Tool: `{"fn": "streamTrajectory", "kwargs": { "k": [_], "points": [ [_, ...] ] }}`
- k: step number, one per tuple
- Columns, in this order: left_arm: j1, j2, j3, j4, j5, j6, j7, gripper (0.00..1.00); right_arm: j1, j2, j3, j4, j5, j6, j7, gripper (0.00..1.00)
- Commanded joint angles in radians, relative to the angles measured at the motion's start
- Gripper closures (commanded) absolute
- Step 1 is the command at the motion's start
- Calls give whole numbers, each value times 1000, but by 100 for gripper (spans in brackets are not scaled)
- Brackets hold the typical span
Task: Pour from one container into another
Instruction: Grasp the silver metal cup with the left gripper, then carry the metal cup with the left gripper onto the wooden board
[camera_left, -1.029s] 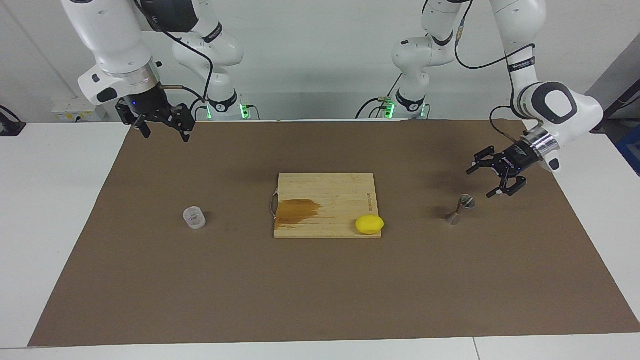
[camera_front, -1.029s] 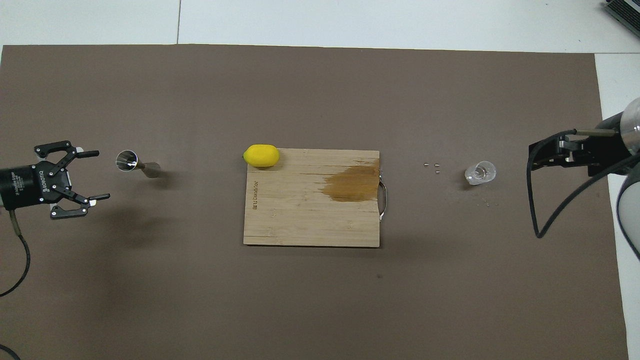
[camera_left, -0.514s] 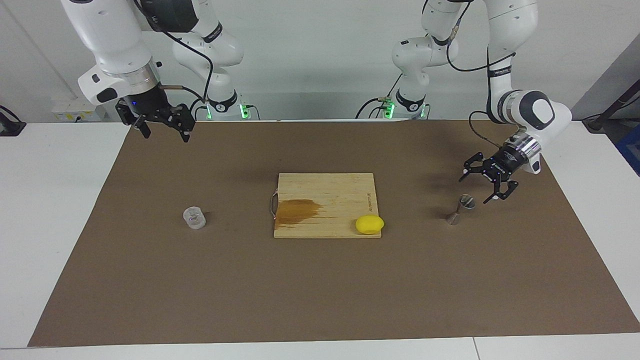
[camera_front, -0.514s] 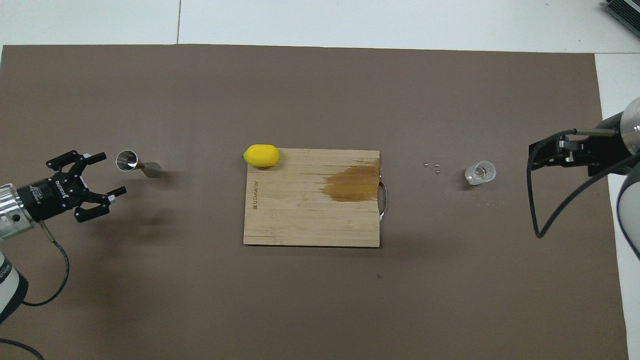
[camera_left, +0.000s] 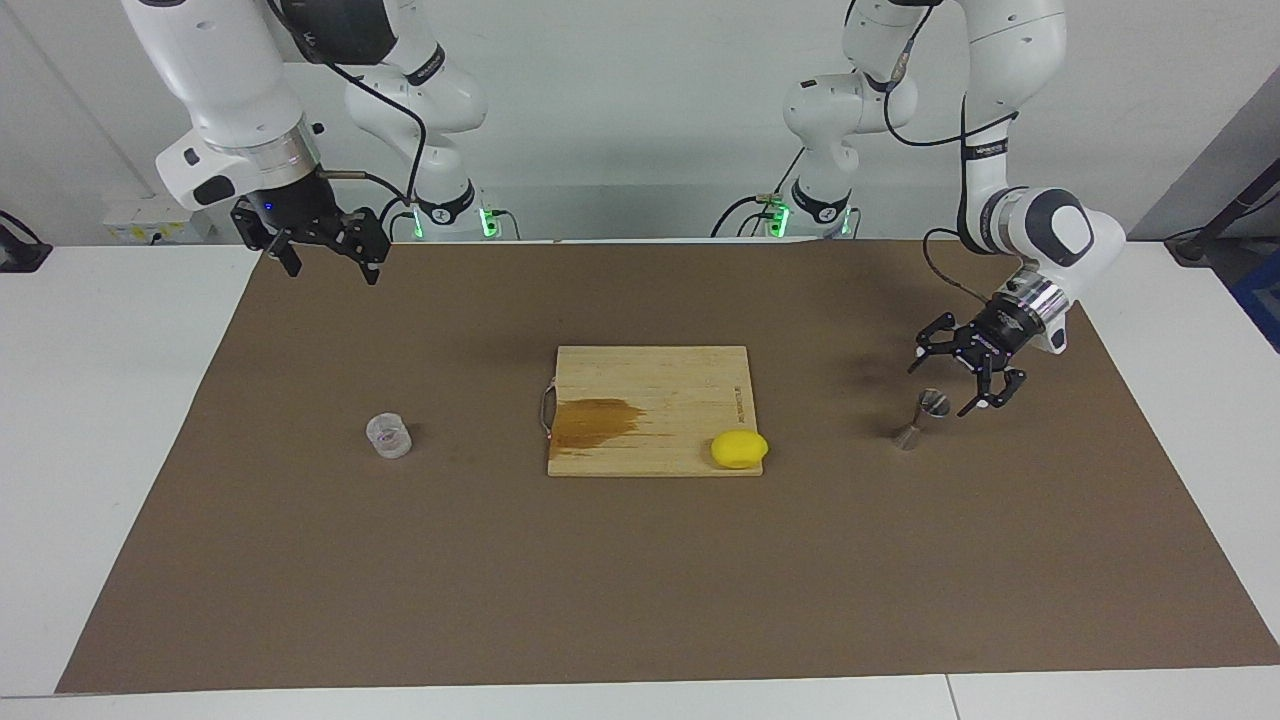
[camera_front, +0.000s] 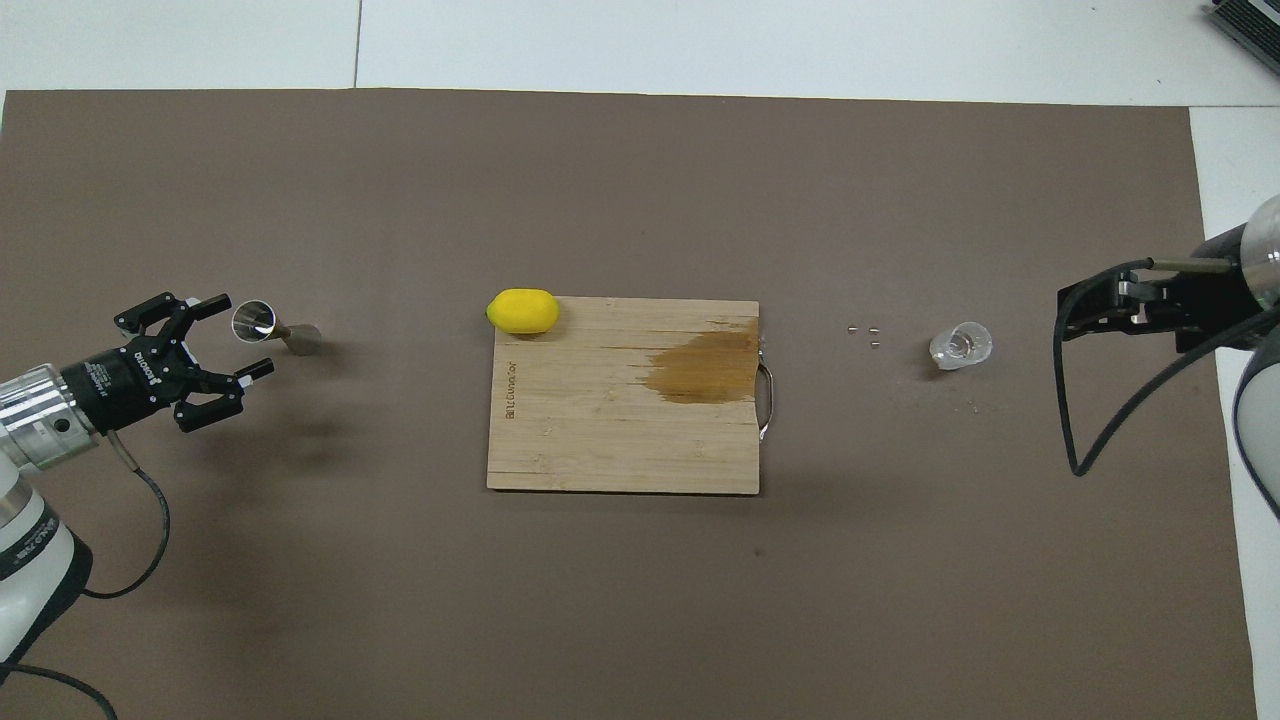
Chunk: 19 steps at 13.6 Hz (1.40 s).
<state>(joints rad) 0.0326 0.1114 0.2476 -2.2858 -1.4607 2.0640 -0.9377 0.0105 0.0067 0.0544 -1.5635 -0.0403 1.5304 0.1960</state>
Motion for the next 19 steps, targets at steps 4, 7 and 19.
{"fn": "streamTrajectory", "kwargs": {
  "k": [4,7,19],
  "points": [
    [-26,17,5,-6,-59,39,5,2,-11,-14,5,-7,-1,-16,-18,0],
    [-26,17,5,-6,-69,39,5,10,-11,-14,5,-7,-1,-16,-18,0],
    [-30,17,5,-1,-81,16,1,100,-11,-22,4,-7,-1,-21,-26,0]
  ]
}}
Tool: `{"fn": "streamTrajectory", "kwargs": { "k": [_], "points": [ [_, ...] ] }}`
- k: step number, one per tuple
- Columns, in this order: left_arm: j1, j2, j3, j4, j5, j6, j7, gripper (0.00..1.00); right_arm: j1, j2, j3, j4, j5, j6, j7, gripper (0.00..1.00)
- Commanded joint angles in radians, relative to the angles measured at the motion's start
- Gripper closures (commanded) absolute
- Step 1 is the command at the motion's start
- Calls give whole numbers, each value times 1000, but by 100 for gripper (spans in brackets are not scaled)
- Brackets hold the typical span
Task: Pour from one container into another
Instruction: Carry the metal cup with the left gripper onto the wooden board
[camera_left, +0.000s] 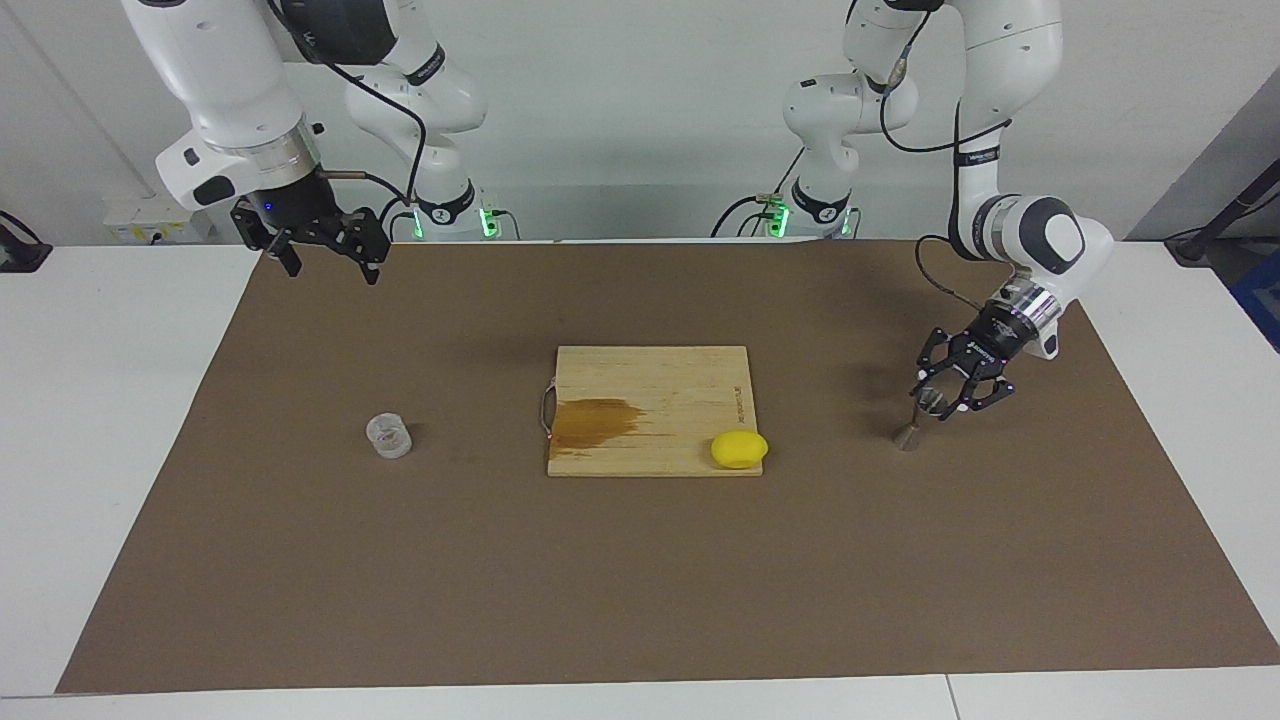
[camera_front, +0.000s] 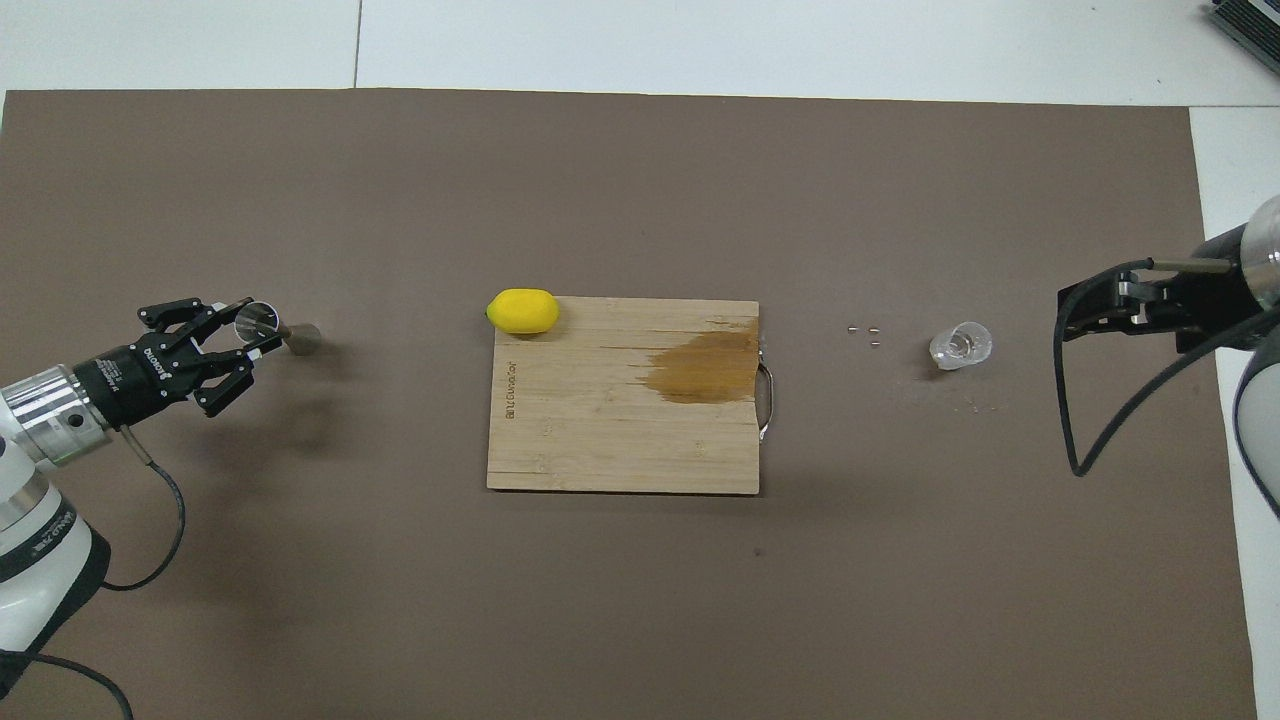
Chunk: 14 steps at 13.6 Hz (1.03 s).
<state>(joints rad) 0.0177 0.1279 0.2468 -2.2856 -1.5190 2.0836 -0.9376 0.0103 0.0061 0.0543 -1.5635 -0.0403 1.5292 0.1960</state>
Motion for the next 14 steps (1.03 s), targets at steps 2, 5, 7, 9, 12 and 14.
{"fn": "streamTrajectory", "kwargs": {
  "k": [2,5,7,9,12,14],
  "points": [
    [-18,2,6,43,-10,-65,-12,100,-12,-20,4,-7,-3,-9,-43,0],
    [-59,-5,-9,101,-6,-112,-82,100,-9,-20,4,-9,-1,-6,-53,0],
    [-125,-17,-9,155,14,-112,-196,100,-10,-20,5,-9,-1,11,-47,0],
    [-226,-28,-11,187,20,-93,-225,100,-10,-20,5,-12,-1,16,-47,0],
    [-391,-25,-30,198,-19,10,-248,100,-10,-23,2,-20,27,19,-40,0],
    [-535,-13,-35,195,-119,137,-247,100,-10,-23,2,-21,28,23,-37,0]
  ]
}}
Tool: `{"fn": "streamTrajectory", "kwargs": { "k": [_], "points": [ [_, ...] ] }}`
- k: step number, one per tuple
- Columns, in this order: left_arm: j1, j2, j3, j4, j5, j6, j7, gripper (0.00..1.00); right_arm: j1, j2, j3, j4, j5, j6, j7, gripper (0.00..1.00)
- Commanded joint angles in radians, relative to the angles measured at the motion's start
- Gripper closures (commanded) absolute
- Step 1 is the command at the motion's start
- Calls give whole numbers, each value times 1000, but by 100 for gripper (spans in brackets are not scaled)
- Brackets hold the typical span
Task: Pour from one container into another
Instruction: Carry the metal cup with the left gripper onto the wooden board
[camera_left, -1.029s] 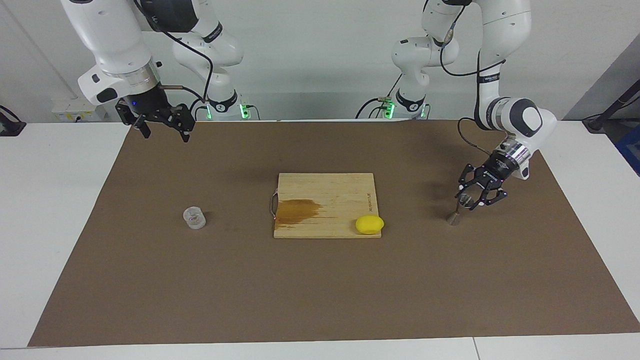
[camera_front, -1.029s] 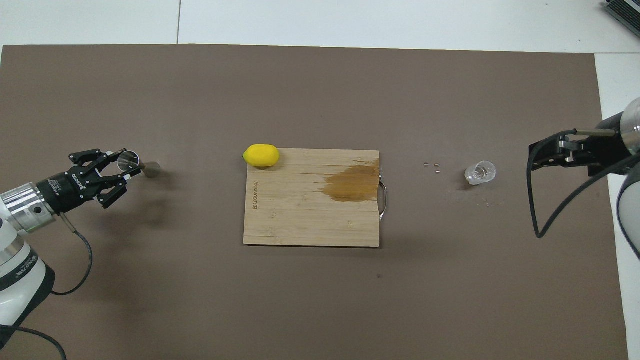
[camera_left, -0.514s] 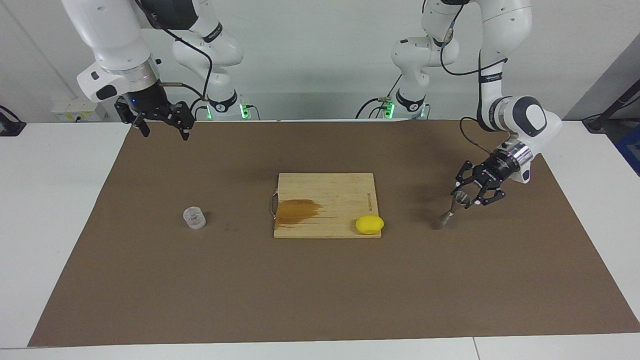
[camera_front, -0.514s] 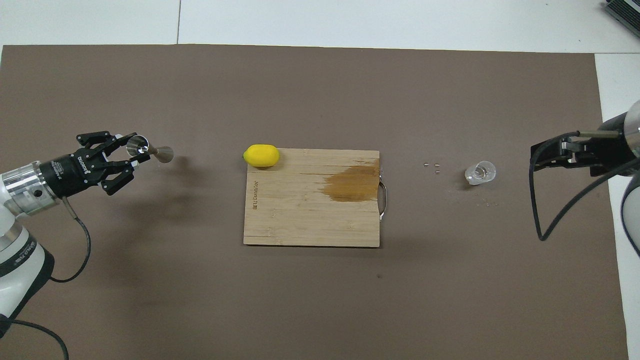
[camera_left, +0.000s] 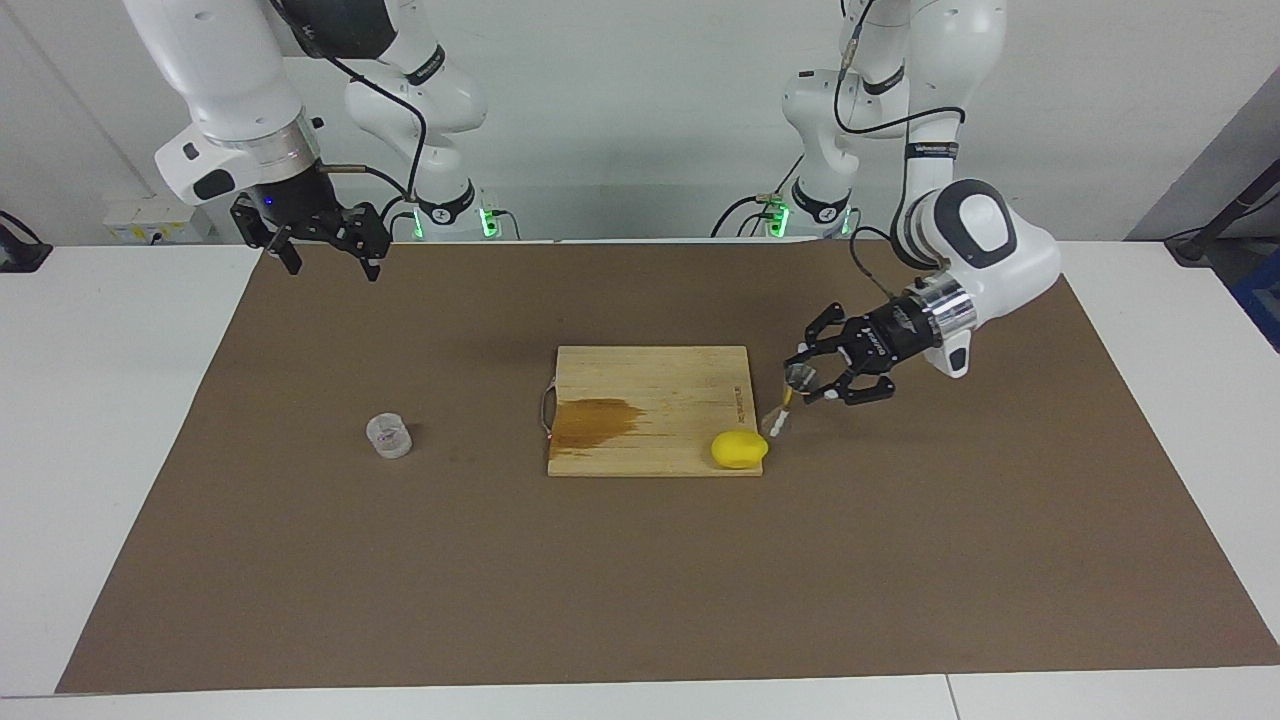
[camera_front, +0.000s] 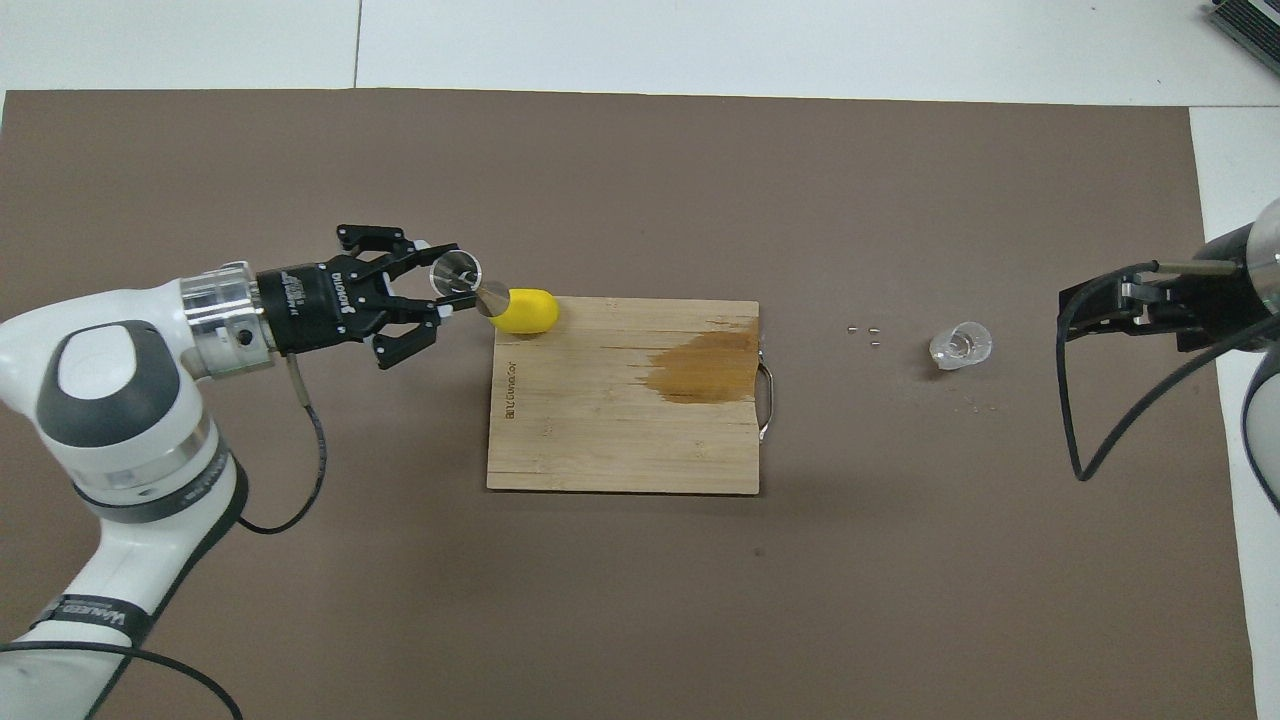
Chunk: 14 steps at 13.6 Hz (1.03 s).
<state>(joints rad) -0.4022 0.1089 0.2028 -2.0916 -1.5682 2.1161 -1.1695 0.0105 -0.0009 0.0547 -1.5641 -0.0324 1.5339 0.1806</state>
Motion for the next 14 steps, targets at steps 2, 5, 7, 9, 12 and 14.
{"fn": "streamTrajectory", "kwargs": {
  "k": [2,5,7,9,12,14],
  "points": [
    [-255,26,10,1,-171,247,-12,100,-21,-16,-1,-33,20,46,19,3],
    [-357,105,12,57,-278,314,-2,100,-73,-10,-1,-62,40,92,75,3],
    [-398,178,14,119,-334,350,5,100,-98,4,-1,-67,43,97,170,0],
    [-412,189,14,125,-335,355,30,100,-145,33,-1,-77,101,129,236,0],
    [-435,189,15,113,-355,357,66,100,-168,80,-3,-83,144,166,441,0],
    [-443,189,14,107,-375,357,100,100,-175,125,-1,-86,178,166,612,0]
  ]
}}
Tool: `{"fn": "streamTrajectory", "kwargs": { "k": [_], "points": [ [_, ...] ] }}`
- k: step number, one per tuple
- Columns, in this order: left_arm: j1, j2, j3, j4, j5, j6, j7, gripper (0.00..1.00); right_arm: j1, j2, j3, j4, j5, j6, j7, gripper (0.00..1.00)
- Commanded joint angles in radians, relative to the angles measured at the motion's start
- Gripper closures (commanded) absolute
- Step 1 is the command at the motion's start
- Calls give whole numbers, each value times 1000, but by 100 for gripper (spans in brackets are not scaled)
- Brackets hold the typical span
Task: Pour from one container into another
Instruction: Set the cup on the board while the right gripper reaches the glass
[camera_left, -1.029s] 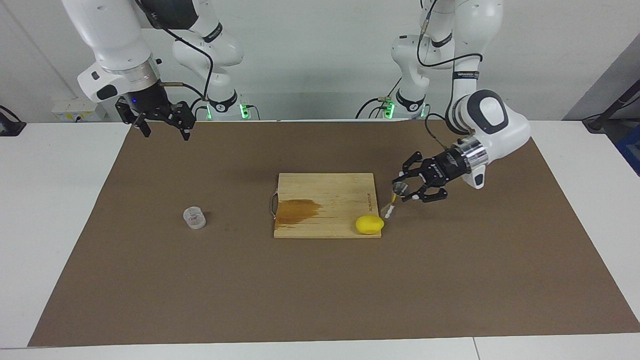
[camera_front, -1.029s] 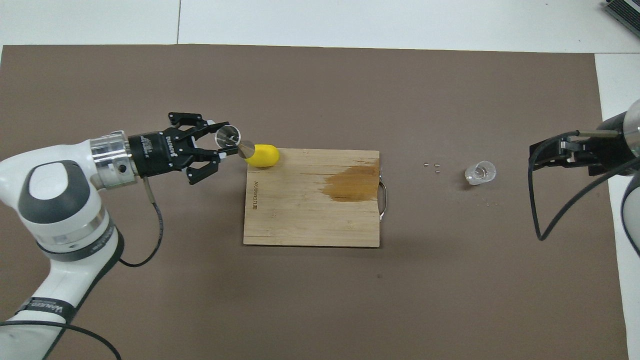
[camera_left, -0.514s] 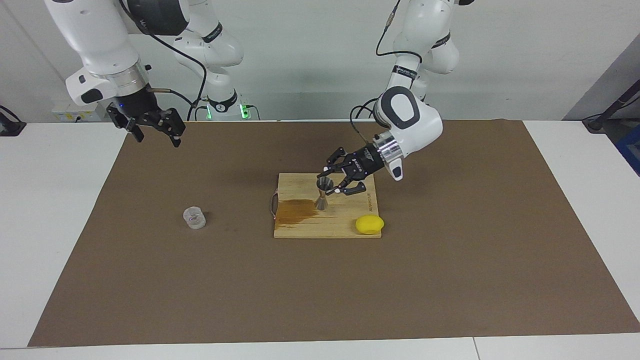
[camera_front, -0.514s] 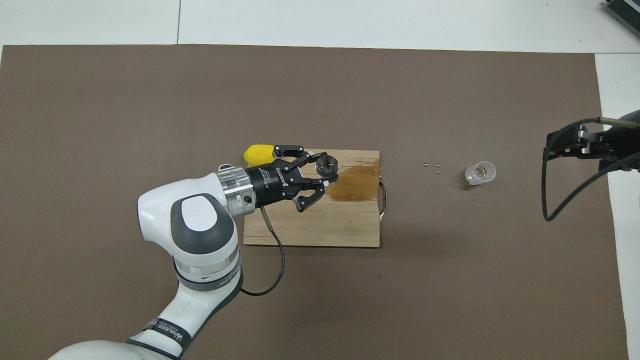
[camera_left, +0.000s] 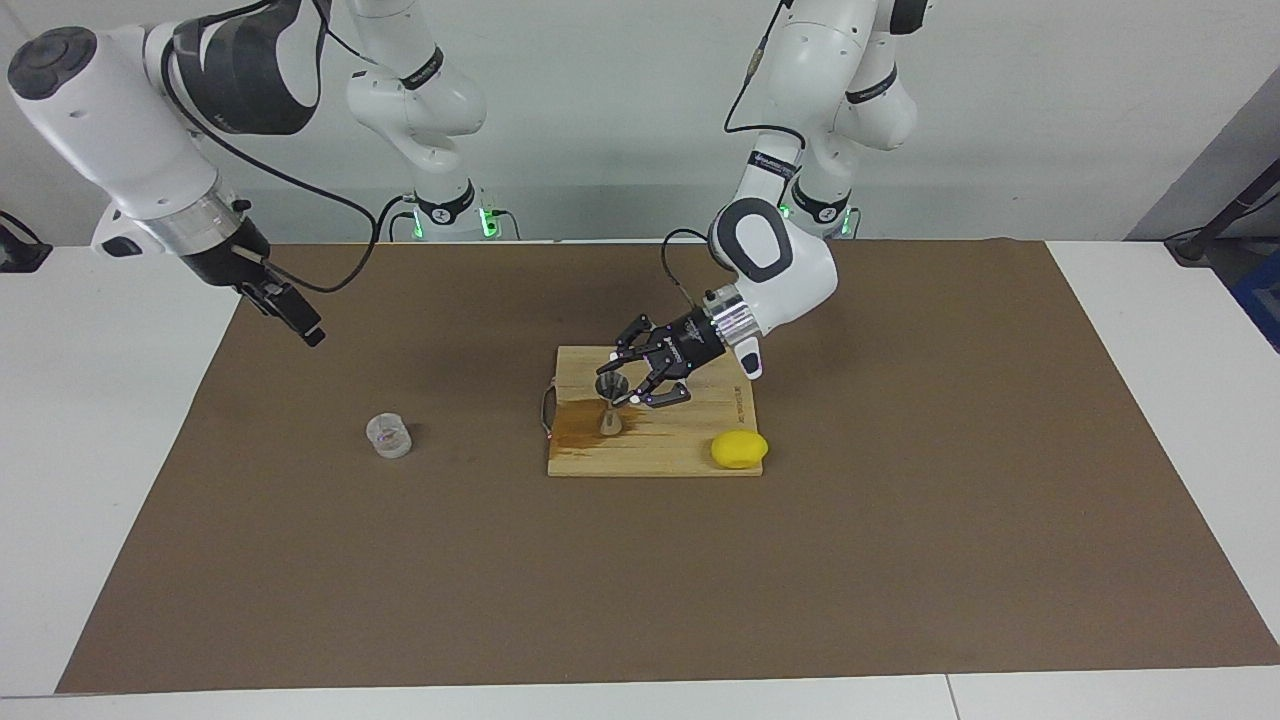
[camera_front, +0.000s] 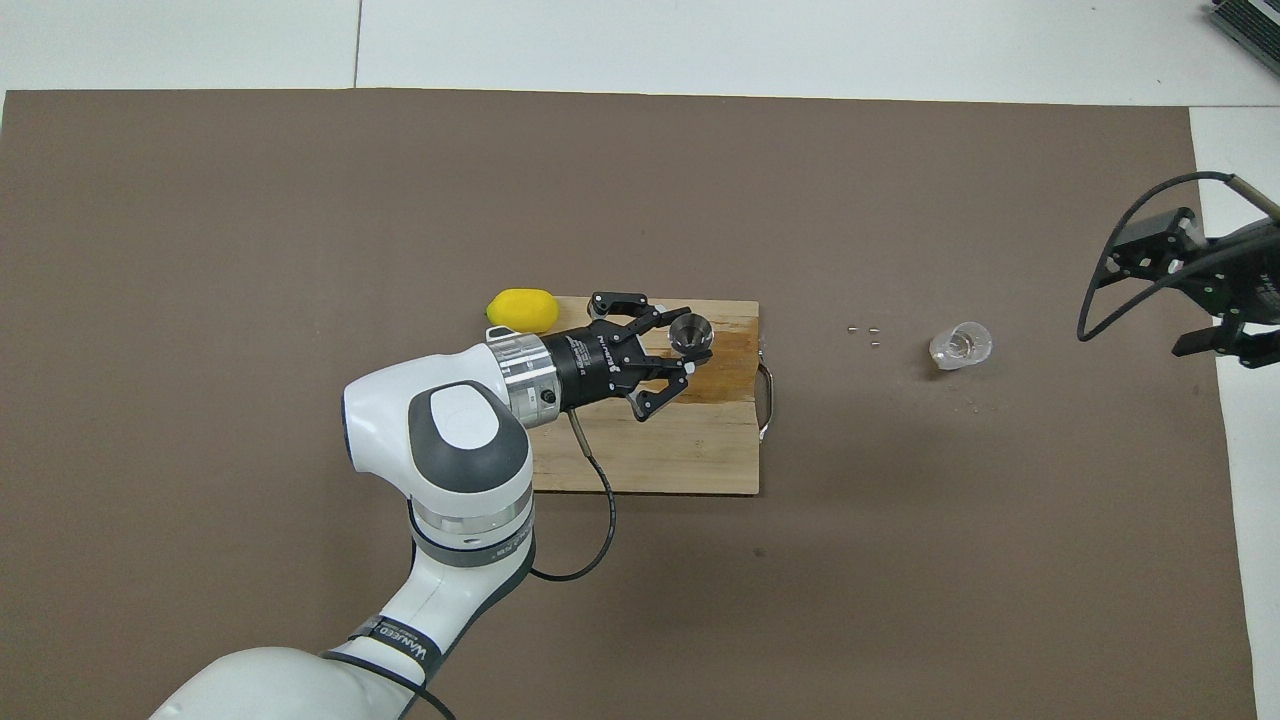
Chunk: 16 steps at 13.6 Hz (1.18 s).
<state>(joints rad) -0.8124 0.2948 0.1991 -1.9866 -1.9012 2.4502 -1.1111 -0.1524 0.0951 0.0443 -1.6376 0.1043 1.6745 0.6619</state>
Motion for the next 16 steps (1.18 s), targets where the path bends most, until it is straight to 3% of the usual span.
{"fn": "streamTrajectory", "kwargs": {
  "k": [1,6,10,16],
  "points": [
    [-42,3,17,-4,-47,24,59,100,-25,49,9,-13,84,27,192,0],
    [-57,3,17,-24,-81,24,105,100,-73,153,8,-36,202,71,269,0],
    [-68,6,19,-34,-81,52,106,100,-113,173,8,-203,304,275,266,0],
    [-68,13,19,-34,-81,55,108,100,-139,308,9,-199,420,317,255,0]
  ]
}}
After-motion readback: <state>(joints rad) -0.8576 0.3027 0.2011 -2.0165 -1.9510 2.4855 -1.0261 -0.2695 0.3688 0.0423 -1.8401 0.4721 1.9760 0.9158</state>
